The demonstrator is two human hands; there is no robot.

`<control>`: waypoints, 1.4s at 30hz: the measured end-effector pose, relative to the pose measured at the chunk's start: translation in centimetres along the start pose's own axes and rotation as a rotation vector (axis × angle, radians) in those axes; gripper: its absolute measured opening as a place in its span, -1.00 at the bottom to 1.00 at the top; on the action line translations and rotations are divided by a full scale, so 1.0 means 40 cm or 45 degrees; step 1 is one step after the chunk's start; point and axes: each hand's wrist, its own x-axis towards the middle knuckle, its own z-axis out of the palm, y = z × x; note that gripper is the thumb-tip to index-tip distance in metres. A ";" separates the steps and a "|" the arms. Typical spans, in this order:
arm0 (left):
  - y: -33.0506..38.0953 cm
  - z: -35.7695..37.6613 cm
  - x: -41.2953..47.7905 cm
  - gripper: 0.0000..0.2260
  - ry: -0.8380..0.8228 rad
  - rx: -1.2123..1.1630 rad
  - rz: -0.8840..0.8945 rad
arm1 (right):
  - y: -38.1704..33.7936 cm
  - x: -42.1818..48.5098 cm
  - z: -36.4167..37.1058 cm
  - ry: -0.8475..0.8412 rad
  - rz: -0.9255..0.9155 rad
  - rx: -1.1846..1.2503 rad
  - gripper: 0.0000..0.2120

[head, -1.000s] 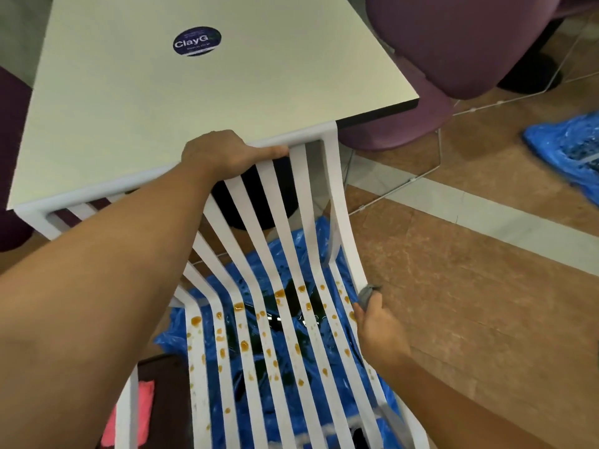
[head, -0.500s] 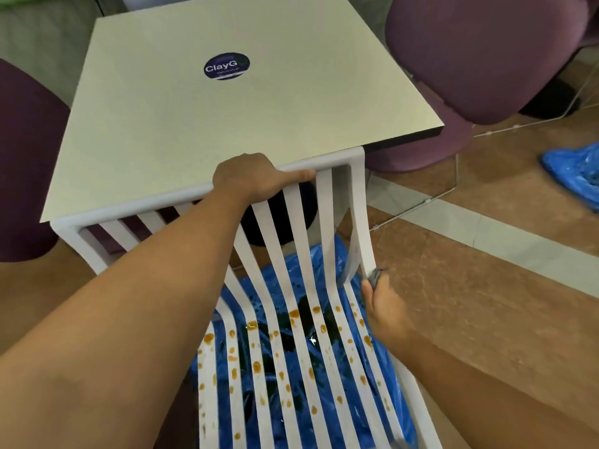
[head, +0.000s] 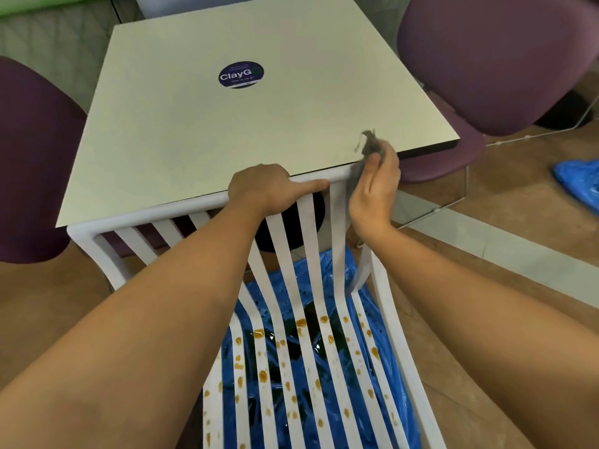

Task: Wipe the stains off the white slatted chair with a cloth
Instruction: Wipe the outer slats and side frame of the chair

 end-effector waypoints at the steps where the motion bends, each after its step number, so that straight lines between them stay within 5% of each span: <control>1: 0.000 0.000 0.000 -0.23 0.012 -0.003 0.007 | -0.029 0.016 0.005 -0.040 -0.139 -0.103 -0.64; 5: -0.010 0.005 0.010 -0.34 0.033 0.003 0.008 | -0.082 0.008 0.037 -0.458 -0.688 -0.704 -0.61; 8: -0.015 0.008 0.013 -0.46 0.023 0.033 0.012 | -0.076 0.002 0.047 -0.555 -0.730 -0.721 -0.55; 14: -0.014 0.013 0.011 -0.25 0.060 0.026 0.033 | -0.046 0.043 -0.006 -0.586 -0.866 -0.895 -0.60; 17: -0.013 0.014 0.011 -0.19 0.088 0.038 0.036 | -0.008 0.068 -0.046 -0.467 -0.708 -0.891 -0.60; 24: -0.015 0.021 0.015 -0.24 0.105 0.026 0.055 | 0.129 -0.023 -0.048 -0.345 0.003 -0.302 -0.60; 31: -0.011 0.027 -0.001 -0.27 0.236 0.058 0.045 | 0.307 -0.363 -0.234 -0.646 0.488 -0.457 -0.77; 37: -0.011 0.037 -0.008 -0.24 0.311 0.068 0.023 | 0.367 -0.606 -0.434 -0.721 0.529 -0.729 -0.66; 42: -0.009 0.040 -0.017 -0.24 0.357 0.032 0.027 | 0.348 -0.577 -0.419 -0.777 0.553 -0.773 -0.71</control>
